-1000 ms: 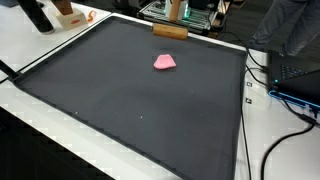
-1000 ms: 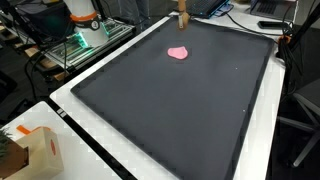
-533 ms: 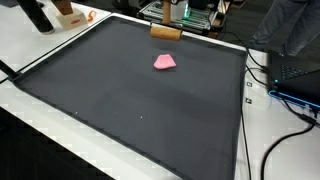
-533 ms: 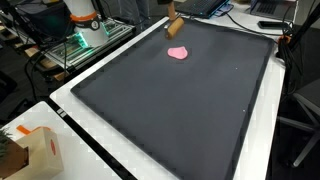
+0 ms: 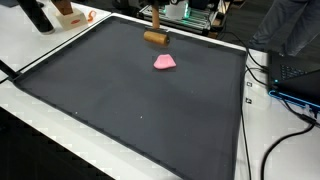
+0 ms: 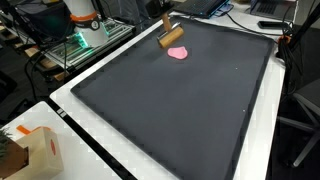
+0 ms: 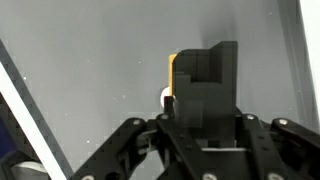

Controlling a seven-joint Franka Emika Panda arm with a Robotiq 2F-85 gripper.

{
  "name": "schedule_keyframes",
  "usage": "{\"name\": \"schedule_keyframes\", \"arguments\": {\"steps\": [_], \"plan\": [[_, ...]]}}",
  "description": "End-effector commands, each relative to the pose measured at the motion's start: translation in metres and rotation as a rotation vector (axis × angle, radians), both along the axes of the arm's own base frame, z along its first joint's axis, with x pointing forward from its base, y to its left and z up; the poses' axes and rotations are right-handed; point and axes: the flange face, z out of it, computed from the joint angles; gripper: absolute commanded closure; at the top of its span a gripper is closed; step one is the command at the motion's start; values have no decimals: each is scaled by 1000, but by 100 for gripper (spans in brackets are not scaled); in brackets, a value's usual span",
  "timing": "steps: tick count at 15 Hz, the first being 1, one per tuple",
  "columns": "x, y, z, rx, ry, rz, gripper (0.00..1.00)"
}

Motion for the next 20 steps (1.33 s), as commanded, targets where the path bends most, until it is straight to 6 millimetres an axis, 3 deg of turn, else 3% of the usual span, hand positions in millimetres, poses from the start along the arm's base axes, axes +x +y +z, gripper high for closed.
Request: {"name": "schedule_keyframes", "arguments": {"steps": [1,8,20], "plan": [[-6,-16,-4,90,-46,-172,77],[-5,-30,-17,158,-103,-386,77],[6,-31,-46,168,-58,-571,77]]}}
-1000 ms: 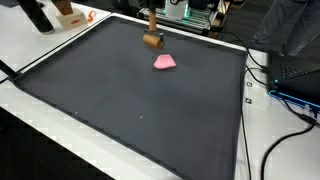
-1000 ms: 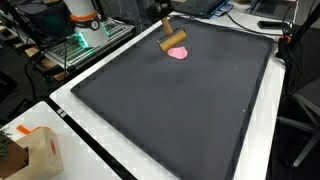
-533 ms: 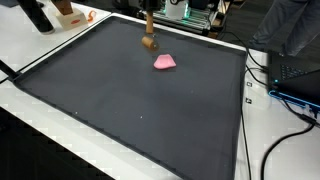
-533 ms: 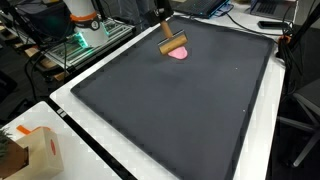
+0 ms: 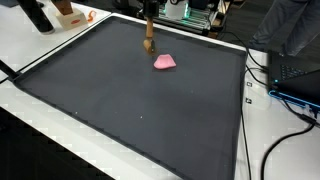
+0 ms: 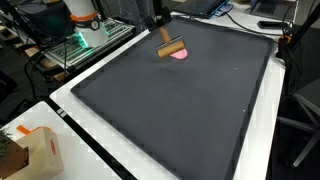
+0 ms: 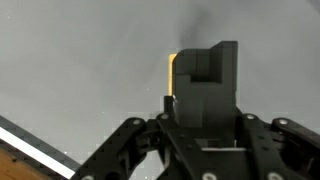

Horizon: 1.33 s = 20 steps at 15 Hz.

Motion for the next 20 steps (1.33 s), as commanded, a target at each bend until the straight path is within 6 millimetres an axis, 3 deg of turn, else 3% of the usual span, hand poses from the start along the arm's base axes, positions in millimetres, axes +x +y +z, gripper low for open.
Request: {"name": "schedule_keyframes", "arguments": {"steps": [1,11,20], "plan": [[6,-1,-5,19,1,-58,77],[19,5,-14,10,20,-91,77],[45,18,-10,-38,6,-30,77]]}}
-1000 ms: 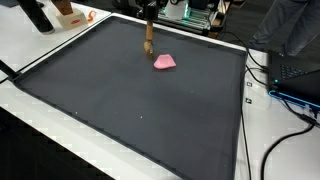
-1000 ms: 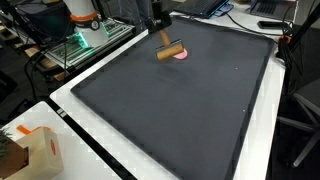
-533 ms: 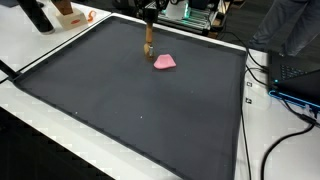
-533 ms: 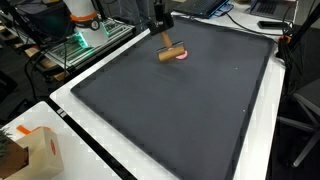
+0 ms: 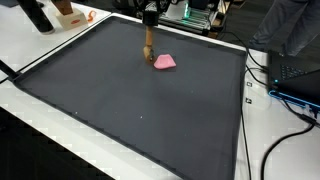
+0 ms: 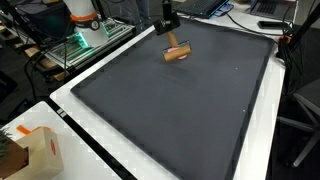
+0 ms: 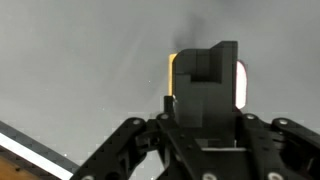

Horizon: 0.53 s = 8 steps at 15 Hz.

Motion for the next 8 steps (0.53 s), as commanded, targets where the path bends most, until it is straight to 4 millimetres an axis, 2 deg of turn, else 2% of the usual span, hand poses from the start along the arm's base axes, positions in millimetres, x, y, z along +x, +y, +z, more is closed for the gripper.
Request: {"name": "schedule_keyframes", "arguments": {"steps": [1,5,8], "plan": [[14,4,5,-47,-17,35,77],[25,12,15,-122,-47,117,77],[29,25,26,-187,-81,221,77]]}}
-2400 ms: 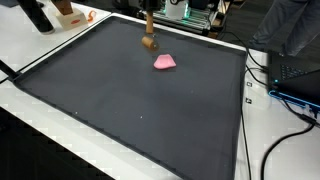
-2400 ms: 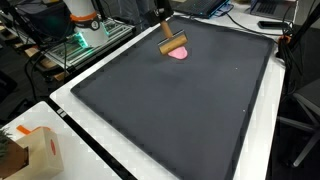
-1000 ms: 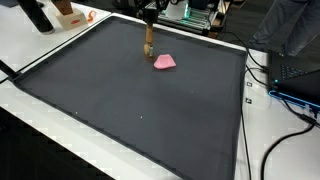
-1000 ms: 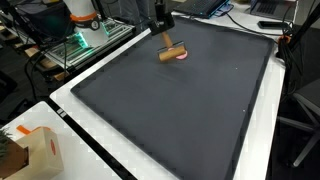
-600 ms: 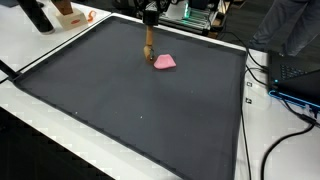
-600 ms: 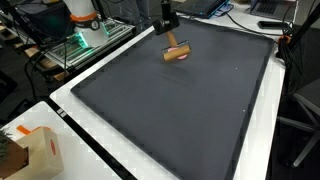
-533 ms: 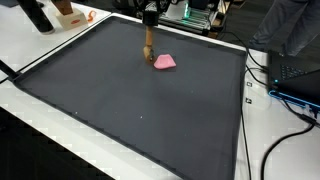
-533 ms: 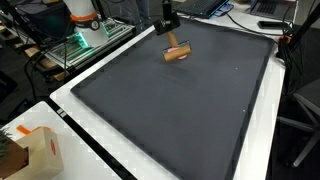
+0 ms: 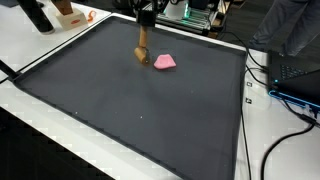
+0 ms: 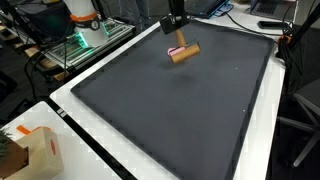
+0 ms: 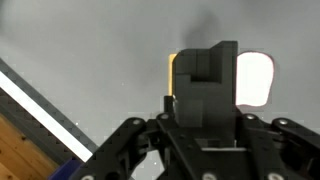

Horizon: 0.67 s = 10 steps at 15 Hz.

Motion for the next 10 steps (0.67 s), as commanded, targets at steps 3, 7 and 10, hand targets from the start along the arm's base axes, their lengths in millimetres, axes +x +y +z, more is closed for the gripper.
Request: {"name": "schedule_keyframes", "arguments": {"steps": [3,7,10], "plan": [[5,29,24,-137,-30,227,77],[-1,58,33,-203,45,423,77],[-4,82,41,-258,54,572,77]]}}
